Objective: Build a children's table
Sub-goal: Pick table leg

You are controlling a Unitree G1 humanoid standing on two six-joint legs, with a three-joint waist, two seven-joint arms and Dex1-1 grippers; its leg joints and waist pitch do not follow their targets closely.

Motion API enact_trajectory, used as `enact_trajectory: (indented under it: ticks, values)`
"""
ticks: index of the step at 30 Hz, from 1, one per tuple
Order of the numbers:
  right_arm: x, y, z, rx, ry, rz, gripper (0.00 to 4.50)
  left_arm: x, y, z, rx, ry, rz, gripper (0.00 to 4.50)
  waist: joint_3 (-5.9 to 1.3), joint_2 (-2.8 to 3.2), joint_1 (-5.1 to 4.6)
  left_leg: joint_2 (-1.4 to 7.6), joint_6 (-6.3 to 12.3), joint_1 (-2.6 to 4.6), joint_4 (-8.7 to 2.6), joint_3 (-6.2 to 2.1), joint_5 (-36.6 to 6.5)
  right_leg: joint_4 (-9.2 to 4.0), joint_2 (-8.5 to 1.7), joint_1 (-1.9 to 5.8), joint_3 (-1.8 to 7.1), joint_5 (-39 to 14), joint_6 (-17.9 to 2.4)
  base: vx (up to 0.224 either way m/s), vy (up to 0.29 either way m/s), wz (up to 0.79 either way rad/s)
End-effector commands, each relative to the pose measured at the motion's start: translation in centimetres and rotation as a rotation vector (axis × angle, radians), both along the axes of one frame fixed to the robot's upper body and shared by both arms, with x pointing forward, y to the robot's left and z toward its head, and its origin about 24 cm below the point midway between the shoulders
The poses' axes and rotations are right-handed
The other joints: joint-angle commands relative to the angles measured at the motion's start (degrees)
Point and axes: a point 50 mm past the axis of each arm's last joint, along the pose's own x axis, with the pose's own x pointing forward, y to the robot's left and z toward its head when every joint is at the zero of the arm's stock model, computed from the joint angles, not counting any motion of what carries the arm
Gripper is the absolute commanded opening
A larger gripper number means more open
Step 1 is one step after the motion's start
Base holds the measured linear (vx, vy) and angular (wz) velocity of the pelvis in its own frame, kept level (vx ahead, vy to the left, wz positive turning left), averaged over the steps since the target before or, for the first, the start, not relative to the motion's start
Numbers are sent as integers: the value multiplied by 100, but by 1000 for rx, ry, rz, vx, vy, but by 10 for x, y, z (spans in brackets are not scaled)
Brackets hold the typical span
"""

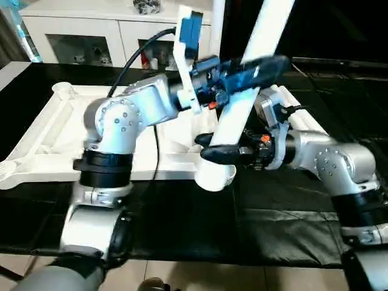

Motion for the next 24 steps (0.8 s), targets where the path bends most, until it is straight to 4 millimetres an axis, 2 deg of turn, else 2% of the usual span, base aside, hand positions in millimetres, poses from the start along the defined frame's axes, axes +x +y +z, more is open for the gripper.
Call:
enact_trajectory:
  ticks: [1,3,7,8,9,10,11,13,18,19,20,21,23,24]
  values:
    - [2,-1,-3,29,23,-63,196,-6,-5,20,-104,-21,-17,318,-488,-34,16,318,198,59,-331,-128,-533,-458,-589,379,358,-1578,-585,0,0,0]
    - [4,0,-2,69,30,-102,196,-3,0,24,-189,28,-7,318,-495,-41,16,310,206,59,-327,-127,-537,-462,-591,378,354,-1540,-634,0,0,0]
    - [6,3,-2,114,37,-150,196,-1,8,30,-303,82,-5,318,-495,-23,18,303,205,65,-327,-125,-549,-458,-578,371,351,-1568,-583,0,0,0]
    - [7,4,-3,136,38,-169,196,0,12,32,-350,103,-11,318,-493,-34,18,301,208,67,-335,-130,-562,-470,-574,380,347,-1596,-565,0,0,0]
    - [7,6,-4,161,40,-199,195,1,16,33,-383,111,-6,318,-494,-11,25,305,197,64,-333,-134,-544,-463,-579,373,351,-1580,-569,0,0,0]
    - [8,6,-4,175,41,-218,195,1,18,34,-397,112,-2,318,-500,-21,12,312,165,70,-343,-136,-545,-460,-582,361,349,-1554,-604,0,0,0]
    - [10,7,-4,190,37,-261,194,3,22,35,-408,114,26,318,-507,17,13,314,146,73,-340,-145,-543,-445,-574,357,349,-1477,-622,0,0,0]
    - [11,6,-5,210,40,-315,193,7,30,35,-410,104,95,318,-495,10,-15,322,124,88,-360,-150,-626,-461,-567,355,349,-1485,-568,0,0,0]
    - [13,4,-6,204,32,-379,193,21,45,26,-311,115,257,318,-486,49,-21,313,55,104,-387,-157,-699,-488,-560,357,358,-1662,-290,0,0,0]
    - [15,5,-9,133,-25,-428,193,34,51,18,-200,115,396,318,-485,42,-35,319,31,108,-393,-163,-707,-480,-550,353,360,-1632,-247,0,0,0]
    - [16,5,-9,125,-31,-433,193,35,51,17,-188,114,411,318,-478,50,-38,312,-24,110,-404,-175,-757,-486,-538,334,360,-1705,-101,0,0,0]
    - [18,6,-12,39,-89,-469,193,43,52,11,-69,85,514,318,-474,47,-47,301,-35,117,-407,-164,-790,-498,-536,336,363,-1752,-45,0,0,0]
    - [22,7,-15,-81,-172,-521,193,53,52,-1,133,25,652,318,-473,8,-40,314,-137,126,-425,-181,-783,-506,-541,326,374,-1839,232,0,0,0]
    - [24,7,-15,-126,-215,-545,193,55,50,-6,210,1,688,318,-480,21,-33,324,-171,136,-431,-193,-795,-488,-552,321,375,-1844,263,0,0,0]
